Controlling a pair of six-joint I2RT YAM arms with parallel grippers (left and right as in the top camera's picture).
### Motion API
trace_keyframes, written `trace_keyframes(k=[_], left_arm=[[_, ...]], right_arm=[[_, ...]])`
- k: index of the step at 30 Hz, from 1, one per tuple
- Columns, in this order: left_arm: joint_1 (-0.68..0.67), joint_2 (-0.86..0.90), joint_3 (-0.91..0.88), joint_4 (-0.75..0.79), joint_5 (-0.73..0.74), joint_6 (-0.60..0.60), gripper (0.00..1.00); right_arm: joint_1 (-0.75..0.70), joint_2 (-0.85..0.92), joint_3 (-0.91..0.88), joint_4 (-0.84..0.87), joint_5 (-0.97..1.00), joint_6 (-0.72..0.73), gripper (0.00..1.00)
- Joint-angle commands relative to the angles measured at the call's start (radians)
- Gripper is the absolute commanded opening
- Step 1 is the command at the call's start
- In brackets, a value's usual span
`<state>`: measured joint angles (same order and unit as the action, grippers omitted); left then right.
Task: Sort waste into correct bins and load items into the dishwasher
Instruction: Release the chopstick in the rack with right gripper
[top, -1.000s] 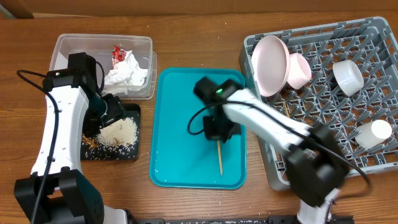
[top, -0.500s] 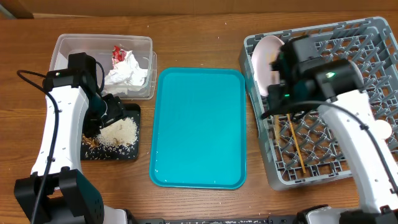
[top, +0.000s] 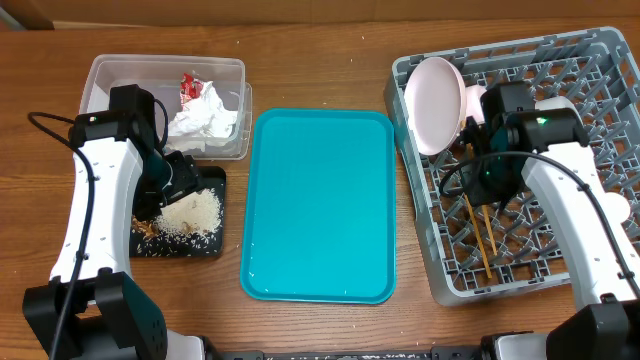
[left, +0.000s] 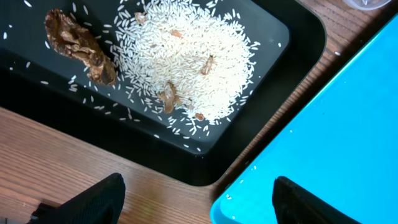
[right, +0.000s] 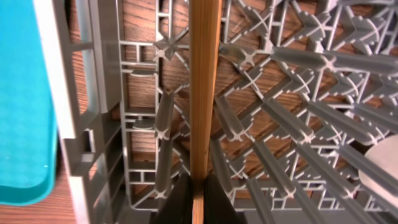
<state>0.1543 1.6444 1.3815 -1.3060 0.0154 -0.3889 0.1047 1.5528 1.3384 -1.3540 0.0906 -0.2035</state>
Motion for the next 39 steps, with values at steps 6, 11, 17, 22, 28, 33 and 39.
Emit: trace_keyframes(k=[6, 11, 17, 22, 28, 33, 39], left_arm=[[-0.005, -0.008, -0.005, 0.001, 0.003, 0.012, 0.78], [-0.005, -0.008, -0.005, -0.001, 0.003, 0.012, 0.78], [-0.005, -0.008, -0.005, -0.002, 0.003, 0.012, 0.78], [-0.005, -0.008, -0.005, -0.003, 0.003, 0.012, 0.78], [-0.005, -0.008, -0.005, -0.003, 0.003, 0.012, 0.78], [-0.005, -0.008, -0.005, -0.003, 0.004, 0.013, 0.77], [-0.039, -0.01, 0.01, -0.004, 0.035, 0.098, 0.76]], right_arm=[[-0.004, 0.002, -0.05, 0.027, 0.013, -0.058, 0.04], [-0.005, 0.002, -0.083, 0.047, 0.029, -0.053, 0.04], [-0.005, 0.002, -0.09, 0.067, 0.029, -0.051, 0.05], [-0.005, 0.002, -0.09, 0.069, 0.029, -0.051, 0.16], [-0.005, 0.002, -0.09, 0.069, 0.028, -0.051, 0.21], [-0.005, 0.002, -0.09, 0.075, -0.024, -0.051, 0.33], [-0.004, 0.002, -0.089, 0.11, -0.302, -0.051, 0.7]])
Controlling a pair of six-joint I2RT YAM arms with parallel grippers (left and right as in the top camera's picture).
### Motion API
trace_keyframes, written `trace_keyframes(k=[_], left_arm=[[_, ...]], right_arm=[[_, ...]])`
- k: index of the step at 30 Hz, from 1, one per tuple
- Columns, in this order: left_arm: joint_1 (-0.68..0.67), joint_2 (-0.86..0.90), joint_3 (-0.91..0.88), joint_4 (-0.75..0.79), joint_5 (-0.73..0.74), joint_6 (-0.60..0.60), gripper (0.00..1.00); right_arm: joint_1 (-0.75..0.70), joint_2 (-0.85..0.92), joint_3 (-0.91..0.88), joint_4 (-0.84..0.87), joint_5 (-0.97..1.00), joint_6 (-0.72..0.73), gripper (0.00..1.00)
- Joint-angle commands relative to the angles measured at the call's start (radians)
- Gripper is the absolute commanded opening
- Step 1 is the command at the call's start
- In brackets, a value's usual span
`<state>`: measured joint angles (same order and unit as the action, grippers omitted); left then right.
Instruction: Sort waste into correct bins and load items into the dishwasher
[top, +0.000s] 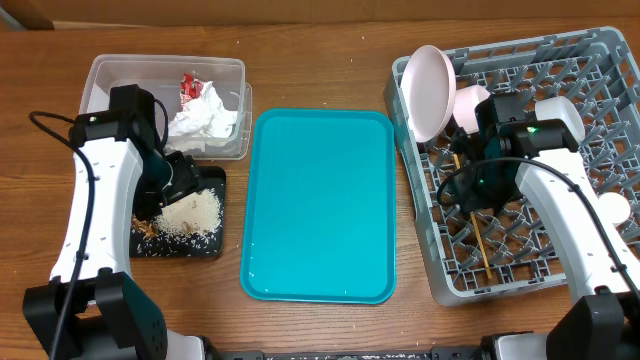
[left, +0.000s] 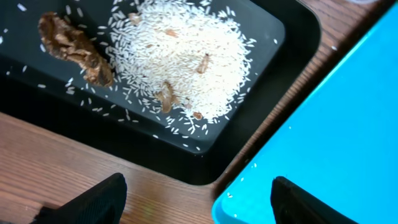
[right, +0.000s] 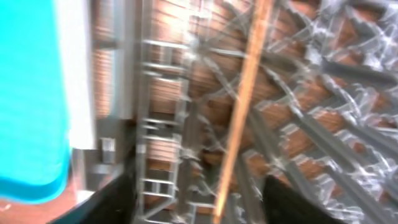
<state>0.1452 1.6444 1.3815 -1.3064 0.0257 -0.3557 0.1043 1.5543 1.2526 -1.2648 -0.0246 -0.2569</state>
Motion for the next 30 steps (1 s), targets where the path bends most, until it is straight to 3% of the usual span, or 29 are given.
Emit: trace_keyframes(k=[1, 5, 10, 17, 22, 30], left_arm=[[-0.045, -0.01, 0.017, -0.004, 0.024, 0.071, 0.77], [-0.135, -0.01, 0.034, 0.006, 0.024, 0.118, 0.8], [-0.235, -0.01, 0.035, 0.001, 0.014, 0.152, 0.84], [-0.241, -0.012, 0.035, -0.106, 0.017, 0.153, 0.83], [-0.237, -0.037, 0.035, -0.188, 0.019, 0.152, 0.83], [-0.237, -0.203, 0.033, -0.241, 0.019, 0.154, 0.84]], right_arm=[[-0.004, 0.0, -0.003, 0.031, -0.225, 0.002, 0.7], [-0.004, 0.0, 0.006, 0.079, -0.342, 0.003, 0.7], [-0.004, 0.0, 0.088, 0.113, -0.354, 0.072, 0.67], [-0.004, 0.0, 0.276, 0.063, -0.355, 0.091, 0.67], [-0.004, 0.0, 0.286, -0.04, -0.35, 0.127, 1.0], [-0.053, -0.028, 0.282, -0.164, -0.332, 0.198, 1.0]])
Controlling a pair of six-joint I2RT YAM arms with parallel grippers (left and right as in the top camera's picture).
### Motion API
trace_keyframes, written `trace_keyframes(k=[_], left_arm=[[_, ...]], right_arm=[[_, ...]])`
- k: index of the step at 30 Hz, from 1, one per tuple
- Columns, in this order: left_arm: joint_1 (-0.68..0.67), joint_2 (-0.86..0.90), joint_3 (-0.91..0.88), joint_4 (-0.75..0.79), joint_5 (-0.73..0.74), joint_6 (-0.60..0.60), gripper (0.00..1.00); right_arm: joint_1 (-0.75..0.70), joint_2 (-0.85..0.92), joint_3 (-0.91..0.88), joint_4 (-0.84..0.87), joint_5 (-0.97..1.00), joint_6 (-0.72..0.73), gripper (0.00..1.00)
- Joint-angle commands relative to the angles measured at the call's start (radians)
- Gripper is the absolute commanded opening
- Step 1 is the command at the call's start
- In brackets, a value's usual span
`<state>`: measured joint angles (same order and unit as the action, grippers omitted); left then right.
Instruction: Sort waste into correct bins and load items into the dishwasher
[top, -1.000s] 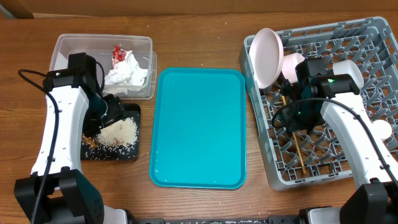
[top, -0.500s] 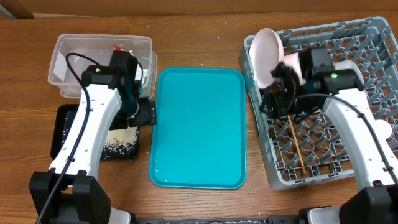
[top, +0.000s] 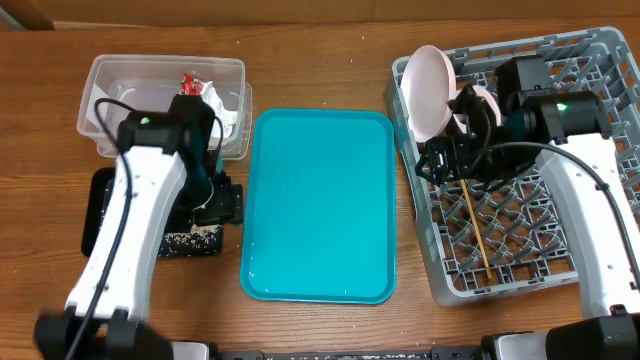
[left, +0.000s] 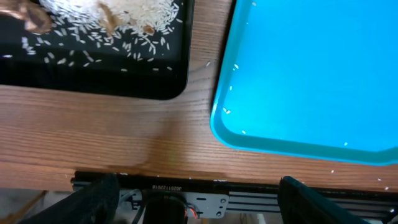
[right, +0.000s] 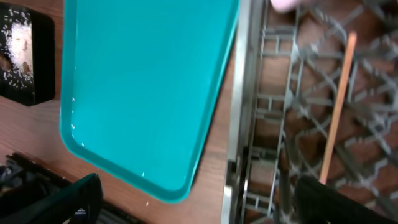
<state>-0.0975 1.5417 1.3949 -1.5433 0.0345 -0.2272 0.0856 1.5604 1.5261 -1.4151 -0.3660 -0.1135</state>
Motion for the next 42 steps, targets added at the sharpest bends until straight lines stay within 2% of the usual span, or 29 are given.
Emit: trace_keyframes(k=[1, 5, 9, 13, 14, 18, 23, 42], left_arm=[[0.005, -0.135, 0.017, 0.002, 0.011, 0.025, 0.84], [0.005, -0.294, -0.014, 0.054, 0.006, 0.022, 0.84], [0.005, -0.474, -0.077, 0.137, 0.008, 0.022, 0.86], [0.005, -0.673, -0.169, 0.224, 0.015, 0.013, 0.94], [0.005, -0.716, -0.191, 0.238, 0.014, -0.002, 0.99], [0.005, -0.855, -0.258, 0.267, 0.014, -0.045, 1.0], [0.005, -0.882, -0.263, 0.283, 0.014, -0.084, 1.0], [0.005, -0.881, -0.263, 0.28, 0.014, -0.084, 1.0]], right_arm=[[-0.049, -0.048, 0.0, -0.012, 0.016, 0.069, 1.0], [-0.102, -0.136, -0.066, 0.026, 0.018, 0.07, 1.0], [-0.146, -0.295, -0.188, 0.111, 0.068, 0.093, 1.0], [-0.156, -0.496, -0.324, 0.224, 0.143, 0.12, 1.0], [-0.156, -0.549, -0.357, 0.25, 0.159, 0.132, 1.0], [-0.156, -0.744, -0.467, 0.329, 0.201, 0.168, 1.0], [-0.156, -0.835, -0.486, 0.321, 0.174, 0.167, 1.0], [-0.156, -0.83, -0.486, 0.306, 0.175, 0.167, 1.0]])
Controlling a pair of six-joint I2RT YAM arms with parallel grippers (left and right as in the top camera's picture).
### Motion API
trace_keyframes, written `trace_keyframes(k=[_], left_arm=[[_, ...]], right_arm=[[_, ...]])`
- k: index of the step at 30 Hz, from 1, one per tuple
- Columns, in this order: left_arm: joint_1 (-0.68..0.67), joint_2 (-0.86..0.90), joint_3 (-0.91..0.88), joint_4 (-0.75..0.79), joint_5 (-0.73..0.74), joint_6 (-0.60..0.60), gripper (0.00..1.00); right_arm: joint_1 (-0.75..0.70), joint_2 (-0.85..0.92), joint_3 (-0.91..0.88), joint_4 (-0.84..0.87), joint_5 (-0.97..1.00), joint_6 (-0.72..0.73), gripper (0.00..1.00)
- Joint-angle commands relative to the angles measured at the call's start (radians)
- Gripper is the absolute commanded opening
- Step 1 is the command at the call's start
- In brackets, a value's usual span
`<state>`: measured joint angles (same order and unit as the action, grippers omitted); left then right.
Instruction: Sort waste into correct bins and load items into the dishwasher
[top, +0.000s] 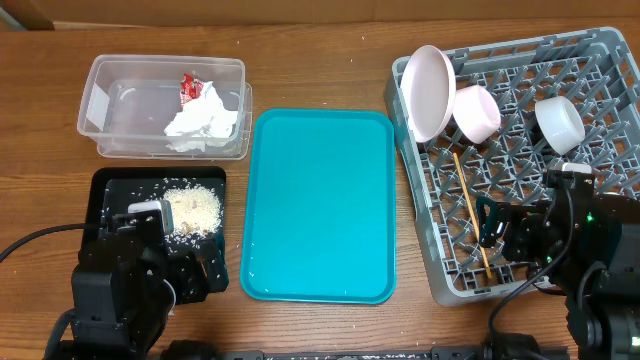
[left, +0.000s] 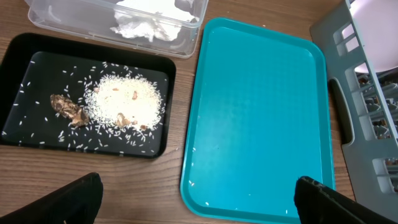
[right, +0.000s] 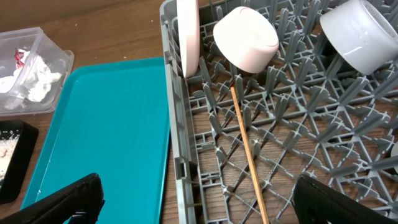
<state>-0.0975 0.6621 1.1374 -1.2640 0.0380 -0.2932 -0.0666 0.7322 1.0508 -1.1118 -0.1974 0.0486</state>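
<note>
A grey dishwasher rack (top: 600, 60) at the right holds an upright pink plate (top: 428, 90), a pink bowl (top: 477, 112), a white cup (top: 558, 122) and a wooden chopstick (right: 249, 162) lying on its grid. At the left, a clear bin (top: 100, 100) contains crumpled tissue (top: 205, 120) and a red wrapper. In front of it a black tray (top: 110, 190) carries rice (left: 127, 102) and a brown scrap (left: 67, 109). My left gripper (left: 199, 205) is open and empty, high above the table's near edge. My right gripper (right: 199, 205) is open and empty above the rack's near left corner.
A teal tray (top: 320, 205) lies between the black tray and the rack, bare except for a few rice grains. Both arms sit low at the near table edge, left (top: 125, 290) and right (top: 560, 240).
Both arms have drawn back to the near edge and stand higher. The left was low over the black tray's corner, the right by the pink plate. The chopstick still lies in the rack.
First my right gripper was shut on a chopstick low over the rack, with the left open above the rice. Then the right was open and the chopstick lay in the rack. Afterwards both arms had shifted, and now both hang back, open and empty.
</note>
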Motion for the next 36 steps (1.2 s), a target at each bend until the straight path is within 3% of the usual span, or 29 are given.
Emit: trace_keyframes(k=[1, 15, 26, 36], left_arm=[[0.005, -0.001, -0.006, 0.001, 0.01, -0.018, 1.0], [0.005, -0.001, -0.006, 0.001, 0.01, -0.018, 1.0], [0.005, -0.001, -0.005, 0.001, 0.01, -0.018, 1.0], [0.005, -0.001, -0.006, 0.001, 0.01, -0.018, 1.0]], right_arm=[[-0.004, -0.002, -0.01, 0.003, 0.006, 0.005, 1.0], [0.007, -0.13, -0.029, 0.044, 0.005, 0.005, 1.0], [0.082, -0.46, -0.428, 0.53, 0.005, 0.005, 1.0], [0.117, -0.677, -0.758, 0.863, 0.007, 0.005, 1.0]])
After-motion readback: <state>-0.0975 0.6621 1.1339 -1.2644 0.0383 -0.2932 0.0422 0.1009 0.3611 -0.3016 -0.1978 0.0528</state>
